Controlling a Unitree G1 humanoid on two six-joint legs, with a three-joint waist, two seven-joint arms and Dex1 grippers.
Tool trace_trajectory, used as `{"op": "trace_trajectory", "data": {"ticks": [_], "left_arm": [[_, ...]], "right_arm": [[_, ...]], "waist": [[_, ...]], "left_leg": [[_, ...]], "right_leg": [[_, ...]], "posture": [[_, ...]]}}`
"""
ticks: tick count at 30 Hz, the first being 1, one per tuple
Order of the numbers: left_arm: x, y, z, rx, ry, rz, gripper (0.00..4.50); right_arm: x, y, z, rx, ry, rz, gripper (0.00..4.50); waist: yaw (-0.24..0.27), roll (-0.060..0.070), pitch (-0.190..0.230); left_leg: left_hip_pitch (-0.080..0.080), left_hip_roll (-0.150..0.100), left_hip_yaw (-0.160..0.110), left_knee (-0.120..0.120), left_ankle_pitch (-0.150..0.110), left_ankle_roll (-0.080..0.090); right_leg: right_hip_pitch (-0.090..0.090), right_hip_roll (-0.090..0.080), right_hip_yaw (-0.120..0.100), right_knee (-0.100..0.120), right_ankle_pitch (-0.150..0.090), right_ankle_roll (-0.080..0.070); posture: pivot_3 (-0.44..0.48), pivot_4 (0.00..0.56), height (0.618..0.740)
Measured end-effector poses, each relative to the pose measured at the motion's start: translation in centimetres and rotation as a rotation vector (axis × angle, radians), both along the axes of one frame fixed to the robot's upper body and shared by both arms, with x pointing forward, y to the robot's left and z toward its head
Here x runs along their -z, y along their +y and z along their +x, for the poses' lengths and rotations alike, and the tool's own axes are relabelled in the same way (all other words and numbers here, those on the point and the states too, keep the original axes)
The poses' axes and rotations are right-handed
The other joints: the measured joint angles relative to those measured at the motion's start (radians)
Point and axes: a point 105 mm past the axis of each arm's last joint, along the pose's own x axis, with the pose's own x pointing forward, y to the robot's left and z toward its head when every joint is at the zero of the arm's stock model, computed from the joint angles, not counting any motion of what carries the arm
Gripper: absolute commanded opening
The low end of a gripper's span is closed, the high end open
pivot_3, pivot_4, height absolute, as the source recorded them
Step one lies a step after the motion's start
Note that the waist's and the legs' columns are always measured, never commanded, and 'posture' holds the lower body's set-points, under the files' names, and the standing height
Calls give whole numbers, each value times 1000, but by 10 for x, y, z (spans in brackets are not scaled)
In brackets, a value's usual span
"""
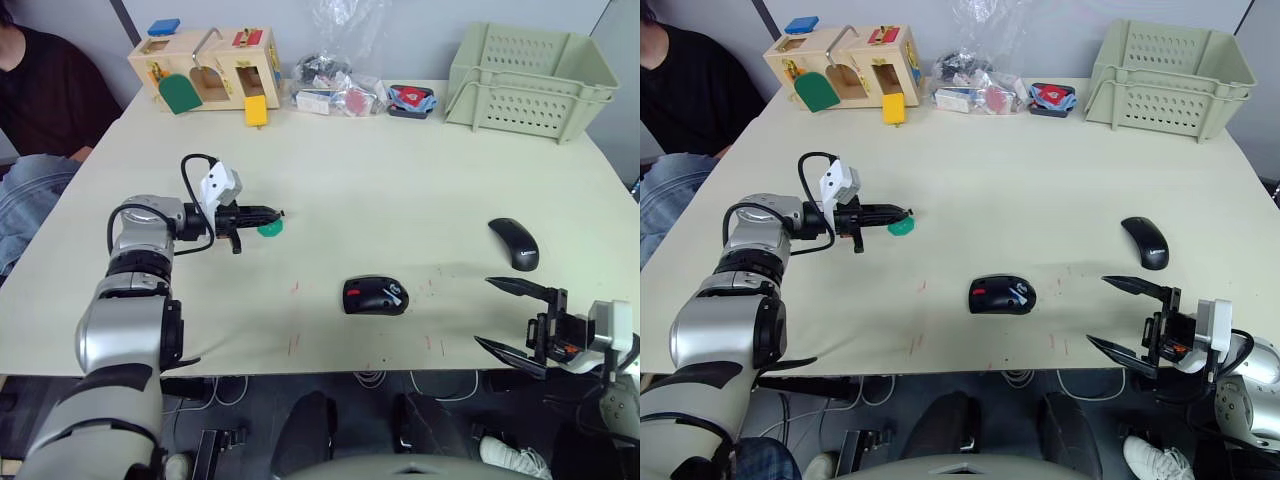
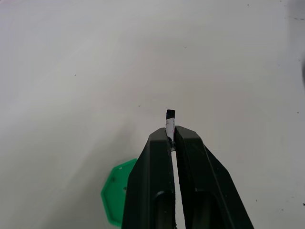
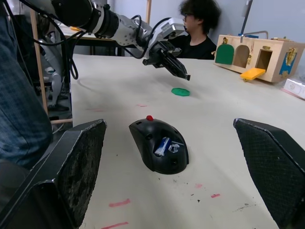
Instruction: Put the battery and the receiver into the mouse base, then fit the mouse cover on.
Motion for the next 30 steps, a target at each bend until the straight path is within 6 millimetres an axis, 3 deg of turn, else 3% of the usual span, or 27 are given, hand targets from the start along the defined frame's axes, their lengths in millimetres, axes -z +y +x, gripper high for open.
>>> {"op": "trace_trajectory", "data": {"ticks": [30], "left_arm": [[10, 16, 5, -124, 12, 48, 62]], "right_arm": [[4, -6, 1, 48, -13, 0, 4500]], "waist": [[0, 0, 0]], "left_leg": [[0, 0, 0, 0, 0, 0]], "right_leg": [[0, 0, 0, 0, 0, 0]], "posture": [[0, 150, 740]]}}
